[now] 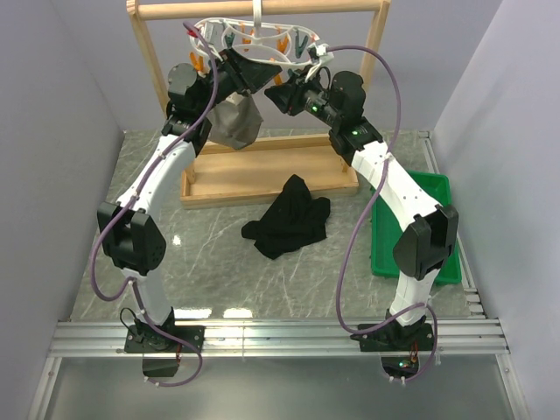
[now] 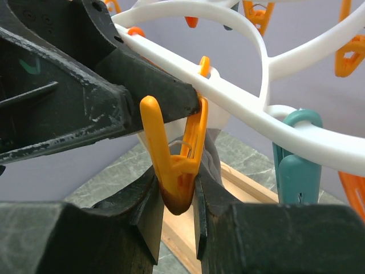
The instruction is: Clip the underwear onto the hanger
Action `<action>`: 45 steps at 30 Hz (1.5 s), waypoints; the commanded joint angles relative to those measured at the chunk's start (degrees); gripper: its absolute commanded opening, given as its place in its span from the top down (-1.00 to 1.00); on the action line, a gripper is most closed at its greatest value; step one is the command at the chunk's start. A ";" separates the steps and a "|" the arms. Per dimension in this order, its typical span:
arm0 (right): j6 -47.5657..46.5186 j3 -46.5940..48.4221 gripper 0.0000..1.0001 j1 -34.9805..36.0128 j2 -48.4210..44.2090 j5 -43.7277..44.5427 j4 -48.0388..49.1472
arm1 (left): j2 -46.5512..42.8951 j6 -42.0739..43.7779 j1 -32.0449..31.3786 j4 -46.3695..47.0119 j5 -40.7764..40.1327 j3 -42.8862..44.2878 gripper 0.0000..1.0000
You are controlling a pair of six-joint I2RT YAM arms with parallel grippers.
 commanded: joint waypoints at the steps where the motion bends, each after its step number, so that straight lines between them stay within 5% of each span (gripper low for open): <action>1: 1.70 0.53 1.00 -0.57 -0.64 -1.07 3.43 | -3.28 1.20 0.05 -1.53 -3.31 -0.80 -0.02; 13: 2.75 0.27 1.00 -0.92 -0.29 -1.68 4.22 | -4.00 1.56 -0.04 -8.21 -7.80 -0.81 -0.02; 34: 4.78 -0.52 1.00 -0.75 0.06 -4.23 5.19 | 0.40 -4.68 -0.83 -0.48 -4.37 1.39 0.06; 41: 5.13 -1.23 1.00 -0.75 -0.11 -4.67 5.37 | 0.84 -6.17 -0.83 1.62 -3.32 1.22 0.35; 45: 5.30 -1.05 1.00 -0.84 0.06 -4.76 5.19 | 1.10 -6.53 -0.92 2.50 -2.53 1.57 0.24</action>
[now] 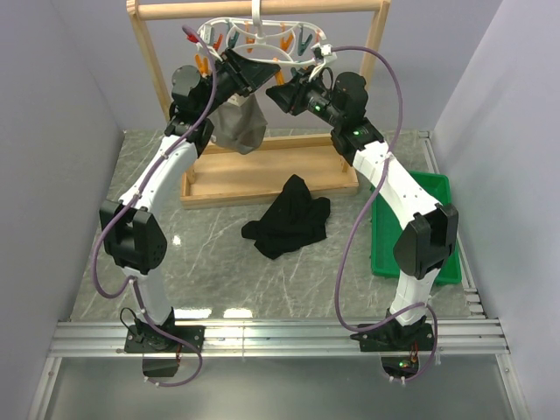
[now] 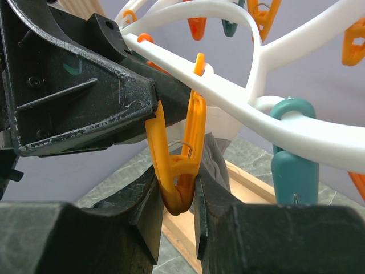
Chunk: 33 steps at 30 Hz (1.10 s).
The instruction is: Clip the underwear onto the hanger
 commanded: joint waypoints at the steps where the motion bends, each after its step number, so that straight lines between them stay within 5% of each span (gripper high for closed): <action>1: 1.54 0.13 1.00 0.02 -0.18 -2.75 2.68 | 0.73 -1.11 -0.46 2.96 1.91 2.40 0.23; 28: 2.86 0.39 1.00 0.10 0.44 -2.75 2.50 | 1.70 -0.84 -0.81 5.25 5.16 2.93 0.10; 31: 2.95 0.57 1.00 0.10 0.44 -2.75 2.59 | 1.79 -0.23 -0.90 4.98 5.42 3.19 0.27; 33: 2.86 0.48 1.00 0.10 0.35 -2.75 2.50 | 1.70 -0.23 -0.90 4.99 5.43 3.10 0.63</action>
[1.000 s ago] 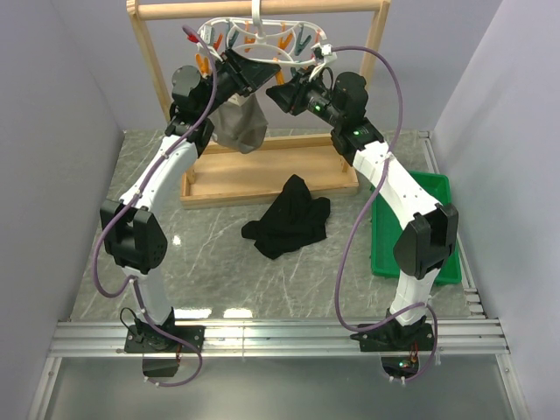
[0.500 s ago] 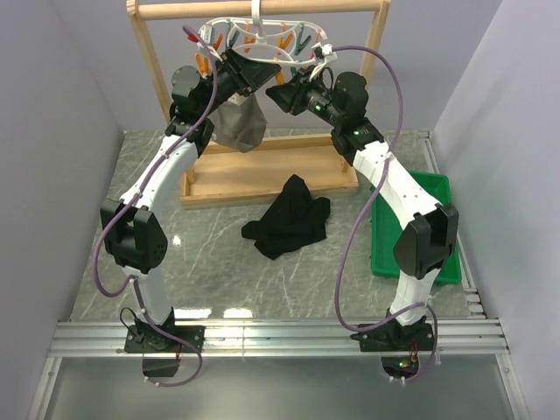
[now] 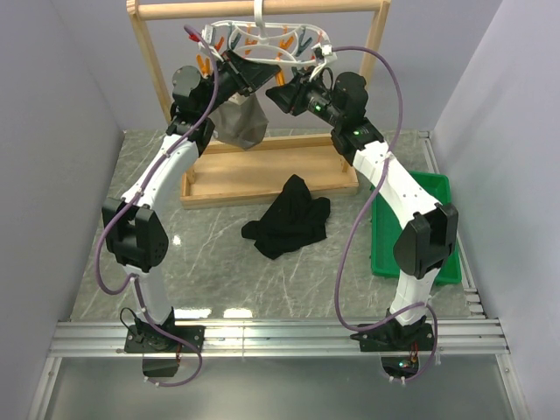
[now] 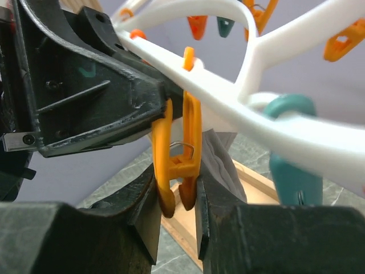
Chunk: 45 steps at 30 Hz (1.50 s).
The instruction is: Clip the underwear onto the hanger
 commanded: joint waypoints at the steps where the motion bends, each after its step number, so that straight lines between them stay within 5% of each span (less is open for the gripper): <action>1: 1.01 0.48 1.00 0.41 0.17 -2.29 2.52 | 0.39 0.08 -0.94 1.97 3.02 2.62 0.73; 3: 0.65 0.39 0.90 0.41 0.17 -2.46 2.09 | 0.30 0.16 -0.86 1.70 2.41 2.62 0.99; 10: -2.86 -2.15 -0.03 0.15 -2.37 -2.90 0.68 | 0.65 0.08 -0.86 1.35 2.05 3.32 0.99; 26: -28.34 -29.83 -0.03 1.02 -18.20 -1.69 -14.49 | 1.09 0.08 -0.50 0.82 1.88 4.73 0.99; 38: -33.89 -21.68 -0.08 11.66 -1.42 18.79 -30.87 | 0.74 -0.01 -0.50 1.18 1.96 3.85 0.99; 45: -37.31 -20.52 -0.02 13.51 3.42 16.91 -32.80 | 0.56 0.43 -0.50 0.82 1.88 3.77 0.99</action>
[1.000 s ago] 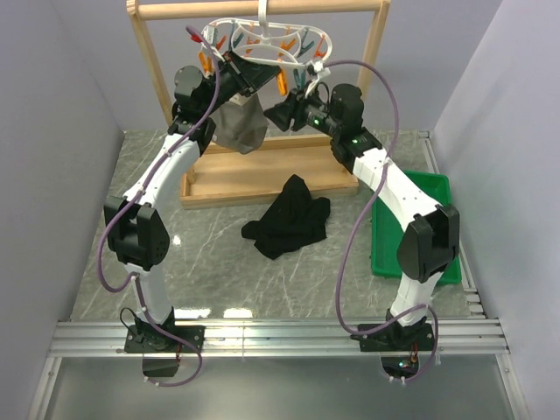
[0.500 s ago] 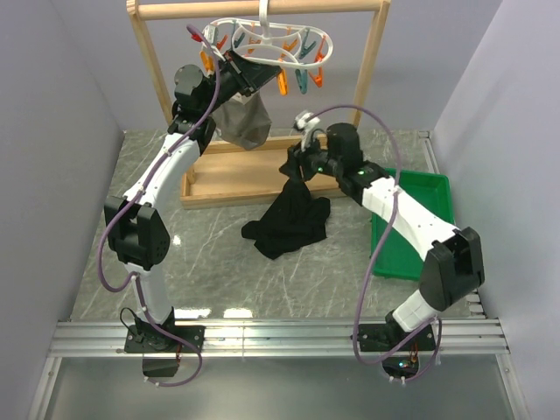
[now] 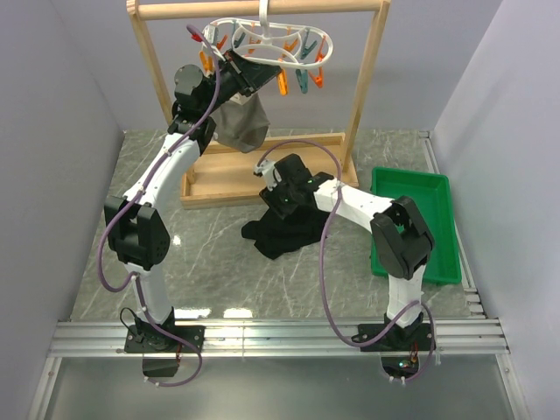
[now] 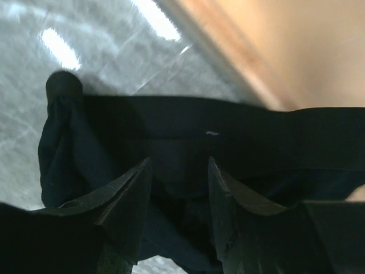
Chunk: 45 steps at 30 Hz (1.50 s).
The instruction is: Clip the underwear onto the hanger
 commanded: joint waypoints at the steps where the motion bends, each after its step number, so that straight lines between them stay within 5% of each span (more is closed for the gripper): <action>1: -2.78 2.93 -0.02 0.57 -0.77 -2.81 -2.01 | -0.75 0.34 -0.55 2.31 1.55 2.37 0.99; 6: -1.90 4.41 -0.06 2.23 0.36 -13.71 -5.69 | -0.75 0.17 -0.55 2.49 1.46 2.01 0.99; 11: -2.34 4.42 -0.03 3.91 3.70 -15.22 -7.63 | -0.66 0.08 -0.55 2.49 1.55 2.01 0.99; 16: -3.05 4.51 0.34 3.73 5.12 -17.77 -10.01 | -0.84 0.08 -0.55 2.84 1.55 1.40 0.99; 21: -4.54 1.97 1.00 3.99 -0.48 -20.85 -10.63 | -0.75 0.25 -0.55 2.49 1.55 1.84 0.99; 30: -11.22 -15.70 1.00 15.14 -12.56 -7.59 -0.61 | -1.19 -0.10 -0.55 3.01 1.55 1.14 0.99; 31: -11.48 -15.71 0.99 15.94 -12.03 -5.23 -0.17 | -1.28 -0.27 -0.55 3.19 1.55 0.96 0.99; 38: -9.31 -13.52 -0.24 15.52 -13.95 -10.20 -1.83 | -1.01 -0.45 -0.55 3.19 1.55 1.14 0.99; 45: -5.86 -6.32 -0.27 14.54 -10.28 -13.01 -5.87 | -1.01 -0.45 -0.55 3.19 1.55 1.49 0.99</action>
